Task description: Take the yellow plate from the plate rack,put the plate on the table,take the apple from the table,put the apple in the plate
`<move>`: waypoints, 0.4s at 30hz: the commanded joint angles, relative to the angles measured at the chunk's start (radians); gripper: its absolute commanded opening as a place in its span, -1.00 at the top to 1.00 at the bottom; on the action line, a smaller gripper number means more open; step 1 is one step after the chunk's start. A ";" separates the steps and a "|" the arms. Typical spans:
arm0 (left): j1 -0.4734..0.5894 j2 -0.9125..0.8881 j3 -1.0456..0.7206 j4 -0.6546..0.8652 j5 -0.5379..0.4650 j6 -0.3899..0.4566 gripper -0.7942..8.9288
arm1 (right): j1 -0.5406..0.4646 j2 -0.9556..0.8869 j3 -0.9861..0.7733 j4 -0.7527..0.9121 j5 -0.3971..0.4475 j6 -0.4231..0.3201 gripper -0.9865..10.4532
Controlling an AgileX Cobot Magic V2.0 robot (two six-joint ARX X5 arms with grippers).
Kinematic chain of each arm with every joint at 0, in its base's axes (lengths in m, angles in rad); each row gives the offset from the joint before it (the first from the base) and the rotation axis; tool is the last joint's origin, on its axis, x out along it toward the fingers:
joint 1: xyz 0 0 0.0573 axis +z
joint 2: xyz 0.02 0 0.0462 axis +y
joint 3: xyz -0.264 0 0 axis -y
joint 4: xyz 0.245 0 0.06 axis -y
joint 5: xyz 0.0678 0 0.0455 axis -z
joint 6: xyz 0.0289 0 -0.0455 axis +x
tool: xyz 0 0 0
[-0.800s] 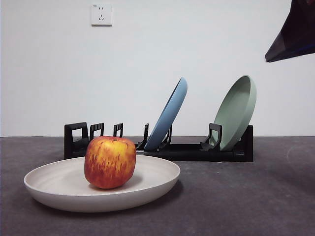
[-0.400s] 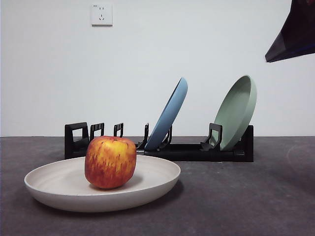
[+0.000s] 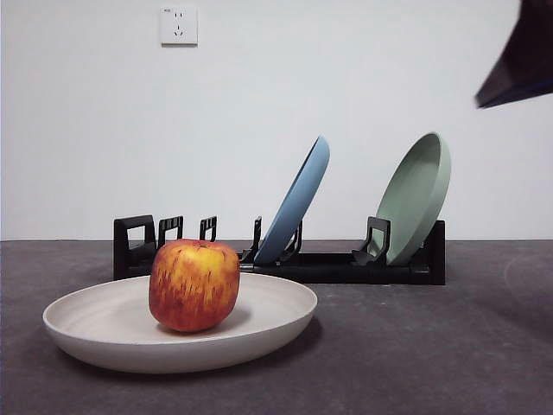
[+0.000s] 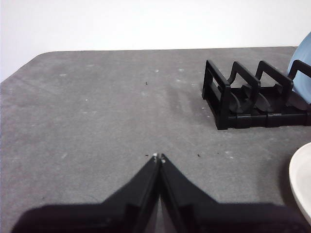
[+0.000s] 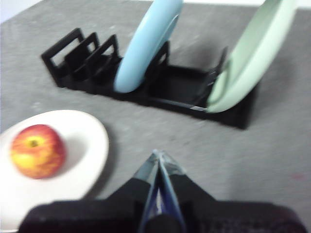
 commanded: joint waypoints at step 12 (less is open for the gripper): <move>0.002 -0.003 -0.014 0.004 -0.001 -0.006 0.84 | -0.540 -0.405 -0.123 -0.042 -0.259 -0.200 0.83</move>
